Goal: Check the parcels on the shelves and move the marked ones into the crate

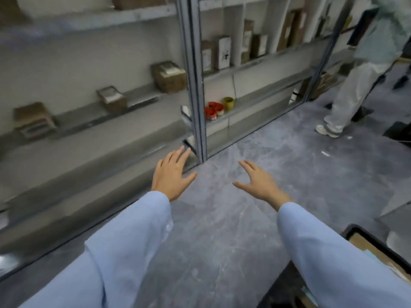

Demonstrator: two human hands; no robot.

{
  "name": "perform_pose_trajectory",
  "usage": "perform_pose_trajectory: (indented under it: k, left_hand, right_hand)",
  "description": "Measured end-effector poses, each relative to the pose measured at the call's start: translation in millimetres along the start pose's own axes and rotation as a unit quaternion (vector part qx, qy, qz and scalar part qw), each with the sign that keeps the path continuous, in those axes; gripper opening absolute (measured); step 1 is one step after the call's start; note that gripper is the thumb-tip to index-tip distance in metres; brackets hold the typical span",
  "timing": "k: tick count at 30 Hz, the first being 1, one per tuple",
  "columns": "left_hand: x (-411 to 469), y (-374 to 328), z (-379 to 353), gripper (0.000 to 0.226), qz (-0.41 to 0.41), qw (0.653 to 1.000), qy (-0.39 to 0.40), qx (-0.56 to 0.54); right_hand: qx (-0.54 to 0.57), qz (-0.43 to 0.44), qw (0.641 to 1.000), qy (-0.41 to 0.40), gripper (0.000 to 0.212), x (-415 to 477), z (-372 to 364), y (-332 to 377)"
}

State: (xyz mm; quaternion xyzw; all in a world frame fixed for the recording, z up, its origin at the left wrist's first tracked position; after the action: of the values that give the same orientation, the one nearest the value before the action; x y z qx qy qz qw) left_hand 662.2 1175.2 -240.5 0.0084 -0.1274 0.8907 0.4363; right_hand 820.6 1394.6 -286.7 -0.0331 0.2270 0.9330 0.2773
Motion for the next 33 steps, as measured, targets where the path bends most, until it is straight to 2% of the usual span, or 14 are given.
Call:
perform_pose_trajectory:
  k: [7, 14, 23, 33]
  left_hand:
    - [-88.4, 195.7, 125.0, 0.072, 0.135, 0.986, -0.087, 0.045]
    - [-201.7, 357.4, 208.9, 0.073, 0.278, 0.946, -0.153, 0.071]
    - [-298.8, 481.4, 260.8, 0.073, 0.38, 0.9, -0.199, 0.08]
    - [-327.3, 631.6, 297.7, 0.073, 0.446, 0.861, -0.225, 0.101]
  right_hand:
    - [-0.002, 0.167, 0.986, -0.024, 0.081, 53.8, -18.2, 257.9]
    - [-0.007, 0.284, 0.959, -0.009, 0.08, 73.2, -55.3, 477.6]
    - [-0.014, 0.38, 0.924, 0.024, 0.08, 77.7, -116.0, 668.5]
    - [-0.003, 0.462, 0.885, 0.057, 0.074, 126.5, -193.3, 860.9]
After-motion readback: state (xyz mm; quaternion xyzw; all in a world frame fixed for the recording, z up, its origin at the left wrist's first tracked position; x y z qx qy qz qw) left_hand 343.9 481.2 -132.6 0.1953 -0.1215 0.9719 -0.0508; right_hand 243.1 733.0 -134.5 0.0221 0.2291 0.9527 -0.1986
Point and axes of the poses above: each hand's wrist, its own x-axis towards the middle knuckle, its own z-axis out of the back of the hand, y = z × x, the point moved 2 cm from there along x, towards the middle knuckle, and after that the axes turned 3 degrees about -z, right-handed, at the moved point
